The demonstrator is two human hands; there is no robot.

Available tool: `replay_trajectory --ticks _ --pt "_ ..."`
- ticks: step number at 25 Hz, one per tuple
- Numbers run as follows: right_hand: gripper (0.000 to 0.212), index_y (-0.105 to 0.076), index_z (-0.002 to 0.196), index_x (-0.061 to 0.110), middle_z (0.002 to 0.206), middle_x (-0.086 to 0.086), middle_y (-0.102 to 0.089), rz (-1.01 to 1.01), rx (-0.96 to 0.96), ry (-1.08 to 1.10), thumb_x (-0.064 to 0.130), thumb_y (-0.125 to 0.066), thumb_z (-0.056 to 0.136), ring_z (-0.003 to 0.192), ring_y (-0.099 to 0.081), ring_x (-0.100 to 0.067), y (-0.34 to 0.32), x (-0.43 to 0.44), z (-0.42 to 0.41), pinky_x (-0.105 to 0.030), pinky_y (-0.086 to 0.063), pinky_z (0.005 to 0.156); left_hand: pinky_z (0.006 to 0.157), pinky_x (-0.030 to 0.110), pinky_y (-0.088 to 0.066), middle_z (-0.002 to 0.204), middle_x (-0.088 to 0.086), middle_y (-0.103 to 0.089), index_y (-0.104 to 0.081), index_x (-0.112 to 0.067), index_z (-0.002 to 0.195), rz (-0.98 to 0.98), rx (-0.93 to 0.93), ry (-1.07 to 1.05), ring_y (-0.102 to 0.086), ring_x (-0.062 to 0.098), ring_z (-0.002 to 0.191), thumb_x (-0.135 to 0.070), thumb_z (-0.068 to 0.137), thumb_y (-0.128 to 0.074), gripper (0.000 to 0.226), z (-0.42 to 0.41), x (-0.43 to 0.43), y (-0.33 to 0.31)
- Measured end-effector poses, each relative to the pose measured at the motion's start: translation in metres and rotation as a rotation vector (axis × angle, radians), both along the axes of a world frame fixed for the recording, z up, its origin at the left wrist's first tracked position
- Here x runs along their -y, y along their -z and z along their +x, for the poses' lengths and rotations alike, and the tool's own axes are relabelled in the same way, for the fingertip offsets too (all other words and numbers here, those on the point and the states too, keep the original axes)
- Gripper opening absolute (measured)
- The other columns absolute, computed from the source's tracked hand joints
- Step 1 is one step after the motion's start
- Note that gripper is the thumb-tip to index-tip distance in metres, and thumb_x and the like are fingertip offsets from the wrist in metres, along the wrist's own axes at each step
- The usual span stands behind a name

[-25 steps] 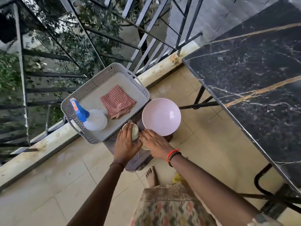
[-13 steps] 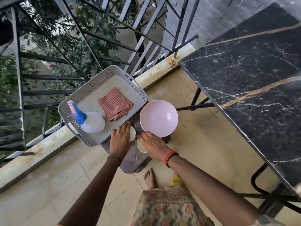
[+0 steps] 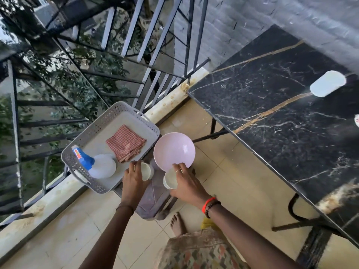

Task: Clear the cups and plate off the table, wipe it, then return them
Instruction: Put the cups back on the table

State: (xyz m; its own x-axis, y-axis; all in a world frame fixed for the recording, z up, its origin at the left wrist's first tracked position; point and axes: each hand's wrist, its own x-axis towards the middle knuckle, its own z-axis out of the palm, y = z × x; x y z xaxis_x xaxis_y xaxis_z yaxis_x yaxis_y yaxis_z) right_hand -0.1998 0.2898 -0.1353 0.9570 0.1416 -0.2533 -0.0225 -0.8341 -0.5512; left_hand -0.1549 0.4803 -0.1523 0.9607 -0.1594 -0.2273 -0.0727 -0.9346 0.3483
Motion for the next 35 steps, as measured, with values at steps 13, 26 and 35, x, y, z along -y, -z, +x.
replay_trajectory --ticks 13,26,35 --pt "0.092 -0.029 0.147 0.006 0.132 -0.008 -0.039 0.037 0.174 0.817 0.037 -0.075 0.073 0.125 -0.04 -0.024 -0.107 0.142 -0.041 -0.032 -0.043 0.098 0.092 0.036 -0.039 0.122 0.024 -0.049 -0.052 -0.001 0.131 -0.388 0.112 0.229 -0.051 0.04 0.107 -0.009 0.064 -0.086 0.076 0.036 0.15 -0.113" --pt "0.089 -0.04 0.137 0.003 0.13 -0.017 -0.046 0.035 0.268 1.359 0.029 -0.085 0.065 0.121 -0.047 -0.033 -0.132 0.309 -0.08 -0.036 -0.041 0.1 0.096 0.031 -0.031 0.125 0.016 -0.049 -0.044 -0.002 0.129 -0.492 -0.018 0.539 -0.044 0.031 0.115 -0.018 0.072 -0.083 0.071 0.057 0.381 -0.155" --pt "0.086 -0.042 0.136 0.002 0.133 -0.016 -0.044 0.075 0.189 1.508 0.028 -0.086 0.066 0.12 -0.048 -0.032 -0.115 0.389 -0.08 -0.038 -0.046 0.098 0.099 0.042 -0.039 0.133 0.016 -0.047 -0.041 -0.004 0.133 -0.428 -0.104 0.52 -0.041 0.032 0.121 -0.02 0.073 -0.083 0.076 0.061 0.49 -0.13"
